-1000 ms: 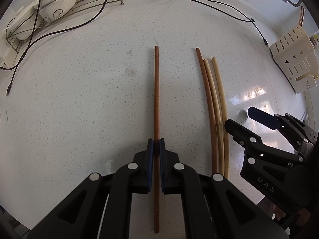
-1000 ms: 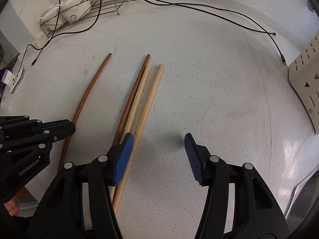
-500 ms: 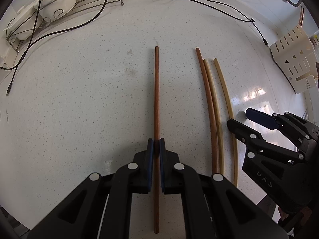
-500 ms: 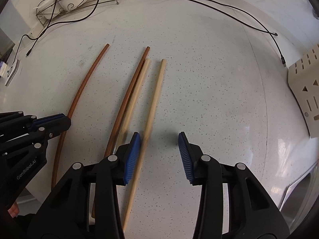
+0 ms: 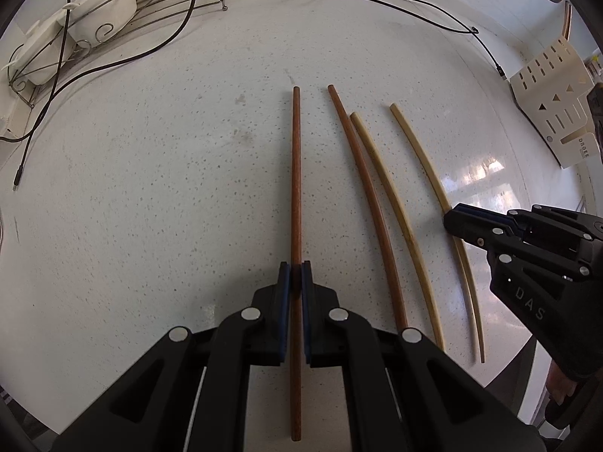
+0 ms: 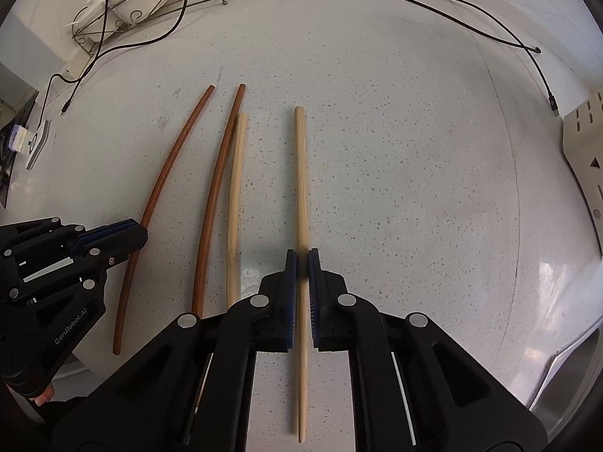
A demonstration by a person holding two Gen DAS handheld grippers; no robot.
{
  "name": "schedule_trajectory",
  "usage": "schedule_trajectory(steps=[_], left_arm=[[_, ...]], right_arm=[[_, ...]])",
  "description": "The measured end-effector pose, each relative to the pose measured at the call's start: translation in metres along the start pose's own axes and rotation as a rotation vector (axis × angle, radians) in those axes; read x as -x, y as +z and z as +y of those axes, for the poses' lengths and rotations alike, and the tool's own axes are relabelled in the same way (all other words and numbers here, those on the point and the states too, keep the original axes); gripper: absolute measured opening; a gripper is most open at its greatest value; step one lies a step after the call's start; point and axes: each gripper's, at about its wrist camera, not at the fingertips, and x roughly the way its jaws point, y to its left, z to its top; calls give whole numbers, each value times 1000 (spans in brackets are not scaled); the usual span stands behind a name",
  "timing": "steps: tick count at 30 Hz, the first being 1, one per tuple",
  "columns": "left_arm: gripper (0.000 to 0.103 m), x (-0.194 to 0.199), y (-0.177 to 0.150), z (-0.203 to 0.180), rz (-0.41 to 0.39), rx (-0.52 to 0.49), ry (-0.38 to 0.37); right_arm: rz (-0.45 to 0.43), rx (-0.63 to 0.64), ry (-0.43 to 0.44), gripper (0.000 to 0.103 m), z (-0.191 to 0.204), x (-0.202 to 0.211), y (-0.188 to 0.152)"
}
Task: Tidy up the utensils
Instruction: 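Lift both held chopsticks and carry them toward the cream holder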
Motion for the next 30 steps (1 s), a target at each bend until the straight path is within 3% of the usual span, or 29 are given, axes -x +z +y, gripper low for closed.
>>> schedule_trajectory(steps=[9, 24, 30], left_arm=[[5, 1, -2, 8, 12, 17, -25], [5, 26, 2, 12, -55, 35, -53], [5, 39, 7, 5, -92, -1, -74]], right_arm=[[-17, -22, 17, 6, -8, 3, -1], [-78, -40, 43, 6, -9, 19, -2], [-112, -112, 58, 6, -23, 29, -1]])
